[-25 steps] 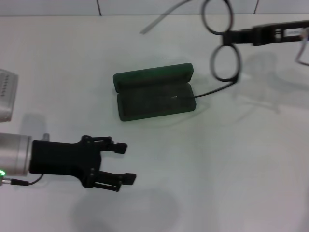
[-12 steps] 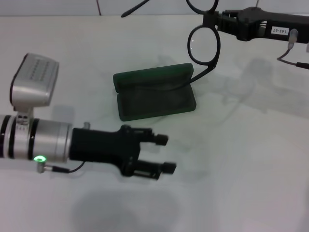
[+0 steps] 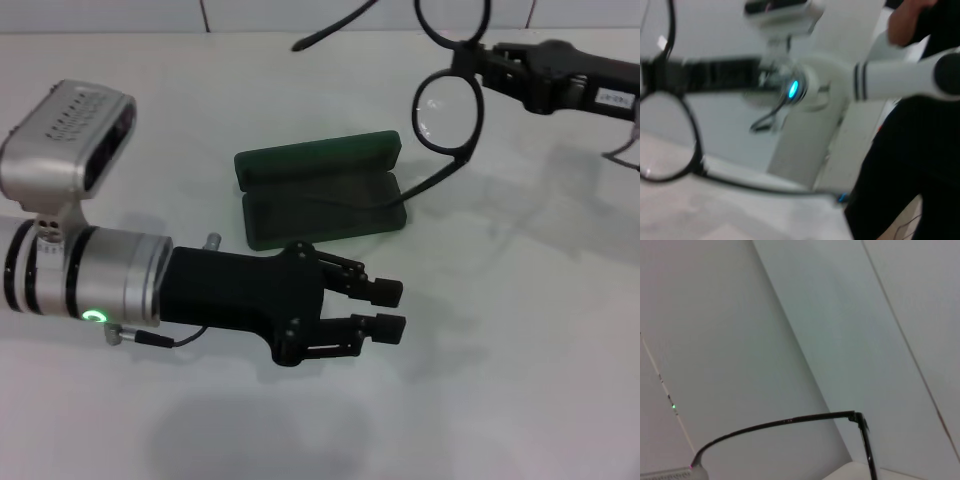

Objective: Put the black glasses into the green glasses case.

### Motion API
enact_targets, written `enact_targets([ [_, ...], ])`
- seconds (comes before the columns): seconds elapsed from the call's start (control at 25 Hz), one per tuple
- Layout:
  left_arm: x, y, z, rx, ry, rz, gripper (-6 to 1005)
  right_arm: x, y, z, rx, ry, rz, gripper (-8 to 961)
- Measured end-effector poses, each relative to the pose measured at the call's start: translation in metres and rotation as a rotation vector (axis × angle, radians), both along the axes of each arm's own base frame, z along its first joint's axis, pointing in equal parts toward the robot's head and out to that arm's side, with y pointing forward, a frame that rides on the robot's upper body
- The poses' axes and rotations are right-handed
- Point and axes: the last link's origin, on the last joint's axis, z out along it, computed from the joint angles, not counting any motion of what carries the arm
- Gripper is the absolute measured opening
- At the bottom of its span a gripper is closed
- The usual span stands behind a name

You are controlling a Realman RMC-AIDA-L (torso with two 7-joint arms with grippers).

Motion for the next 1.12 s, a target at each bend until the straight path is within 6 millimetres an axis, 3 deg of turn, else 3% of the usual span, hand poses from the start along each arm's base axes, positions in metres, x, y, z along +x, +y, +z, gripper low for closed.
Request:
enact_targets([
  [0.32,0.004,-0.003,0.003,-0.014,-0.041,-0.009,180,0.012,-0.014,0.007,-0.046,0.084,-0.009,66],
  [0.76,0.006,-0.002,0.004,-0.006,-0.057,-0.008,-2,0.019,-0.021,-0.005,-0.101,0.053,-0.026,66],
  [1.12,0.01,0.002,0.006,0.011,-0.084,-0.004,-1,0.014,-0.025,-0.026,-0.144,0.003,-0.009,66],
])
